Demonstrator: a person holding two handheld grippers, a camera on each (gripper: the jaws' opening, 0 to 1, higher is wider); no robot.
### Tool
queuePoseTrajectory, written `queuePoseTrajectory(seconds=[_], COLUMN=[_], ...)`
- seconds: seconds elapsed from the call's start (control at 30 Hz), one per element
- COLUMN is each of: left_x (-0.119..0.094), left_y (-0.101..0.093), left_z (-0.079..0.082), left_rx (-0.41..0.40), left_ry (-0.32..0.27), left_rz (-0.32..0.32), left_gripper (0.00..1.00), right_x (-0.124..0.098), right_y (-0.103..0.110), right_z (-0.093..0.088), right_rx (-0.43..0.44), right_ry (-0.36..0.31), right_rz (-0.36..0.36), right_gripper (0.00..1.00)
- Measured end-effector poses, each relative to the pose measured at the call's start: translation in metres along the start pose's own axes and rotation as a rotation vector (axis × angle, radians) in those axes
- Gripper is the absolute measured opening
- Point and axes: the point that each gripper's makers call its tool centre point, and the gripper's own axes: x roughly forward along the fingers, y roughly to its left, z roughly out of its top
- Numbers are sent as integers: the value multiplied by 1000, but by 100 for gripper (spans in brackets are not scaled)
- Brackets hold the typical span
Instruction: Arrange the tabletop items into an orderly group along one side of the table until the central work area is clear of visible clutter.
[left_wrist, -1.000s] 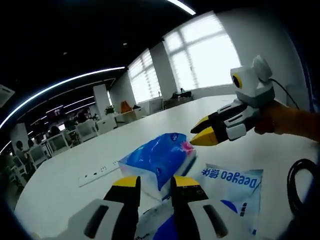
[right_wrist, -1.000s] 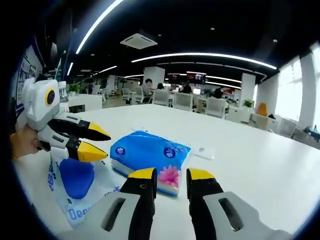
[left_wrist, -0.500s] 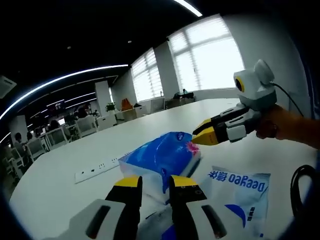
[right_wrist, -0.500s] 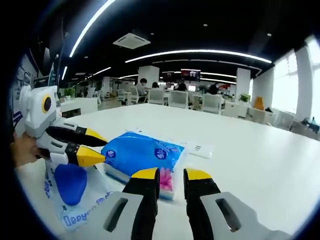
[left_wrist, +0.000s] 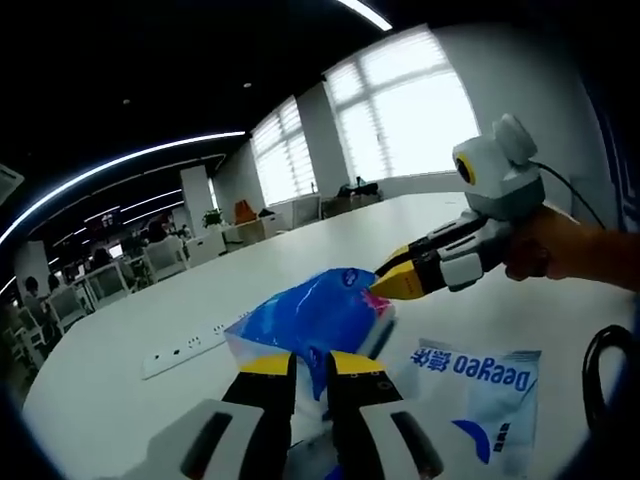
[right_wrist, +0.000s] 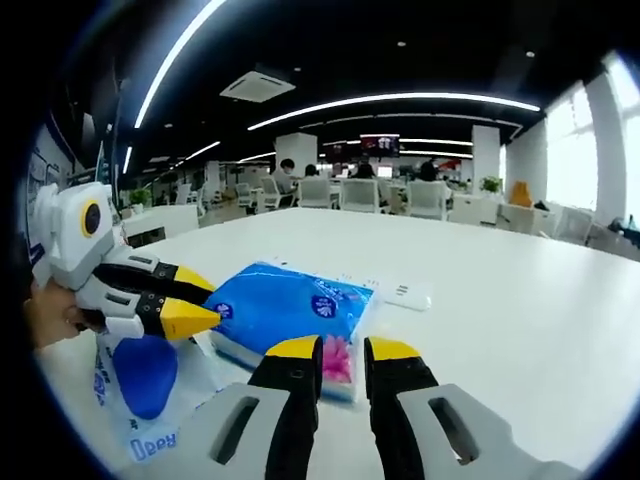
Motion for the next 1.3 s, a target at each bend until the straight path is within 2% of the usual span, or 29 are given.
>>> queuePoseTrajectory(seconds=[0.1,0.17,0.27,0.33,0.4,0.57,0.67,0.9,1.2,1.3], left_x=[0,0,0,1,1,3,3,3,6,6], left_y=[2,1,2,2,1,2,4,2,-4,-7], left_z=[-1,-1,-3,-4,-5,-4,-2,4,12,17], left_rx=[-20,-24,-38,-42,-35,9,25,79,120,143], left_ry=[-2,-1,1,4,7,5,0,-17,-46,-57], left_rz=[3,3,1,2,-2,15,25,37,32,32], left_gripper=[9,8,7,5,2,0,0,0,0,0], right_x=[1,2,3,5,4,1,-1,-11,-24,-29], right_y=[-2,0,-2,-3,-3,0,2,5,4,3], right_z=[0,0,0,0,-1,2,5,13,15,18], right_rx=[-3,32,14,64,61,-90,-139,-227,-271,-316], right_ry=[-1,-5,-7,-15,-17,-13,-17,-60,-94,-107], right_rz=[-4,8,-2,3,4,-6,-16,-46,-76,-94], right_gripper=[11,8,4,3,1,0,0,0,0,0])
